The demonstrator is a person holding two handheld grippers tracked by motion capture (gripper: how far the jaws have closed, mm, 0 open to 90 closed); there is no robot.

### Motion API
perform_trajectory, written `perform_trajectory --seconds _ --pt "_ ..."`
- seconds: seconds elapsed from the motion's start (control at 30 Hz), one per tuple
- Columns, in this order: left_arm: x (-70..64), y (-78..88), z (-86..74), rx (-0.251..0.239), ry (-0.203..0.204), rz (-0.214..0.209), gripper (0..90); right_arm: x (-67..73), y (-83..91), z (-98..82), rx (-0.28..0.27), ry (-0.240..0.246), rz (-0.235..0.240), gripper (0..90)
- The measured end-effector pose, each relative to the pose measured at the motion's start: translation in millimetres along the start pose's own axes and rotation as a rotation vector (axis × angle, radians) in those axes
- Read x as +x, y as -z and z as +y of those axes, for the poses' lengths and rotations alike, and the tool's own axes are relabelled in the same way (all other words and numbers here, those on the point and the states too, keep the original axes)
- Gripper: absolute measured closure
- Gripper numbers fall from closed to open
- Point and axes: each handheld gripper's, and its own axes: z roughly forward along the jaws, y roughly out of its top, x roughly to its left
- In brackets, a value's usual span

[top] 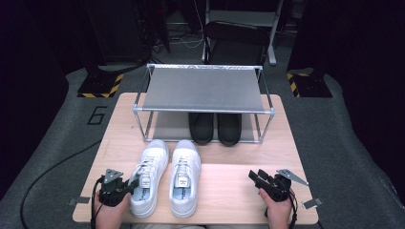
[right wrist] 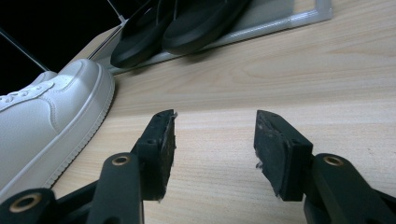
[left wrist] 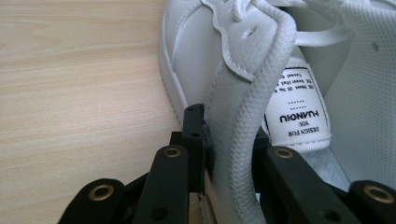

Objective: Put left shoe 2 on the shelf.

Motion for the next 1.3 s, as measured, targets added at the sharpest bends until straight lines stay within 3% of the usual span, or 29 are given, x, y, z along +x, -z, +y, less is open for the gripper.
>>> perform_trajectory --seconds 0.2,0.4,0.57,1.17,1.3 --pt "2.5 0.5 -4.2 -0.041 0.02 -0.017 79.2 -1.3 0.1 -0.2 -0.001 -0.004 -0.003 48.1" --pt "3.8 1.8 -4.3 -0.037 0.016 -0.019 80.8 -2.5 0.4 -0.3 -0.001 -0.012 -0.006 48.0" --pt "6.8 2.2 -8.1 -0.078 0.039 -0.033 82.6 -3.4 0.8 -0.3 -0.006 -0.02 -0.007 47.9" --pt "9.9 2.2 -11.1 -0.117 0.065 -0.057 82.7 -6.7 1.5 -0.4 -0.011 -0.043 -0.007 47.9" --pt "9.2 2.8 -11.4 -0.151 0.07 -0.052 82.6 -6.9 1.5 -0.3 -0.015 -0.051 0.0 47.9"
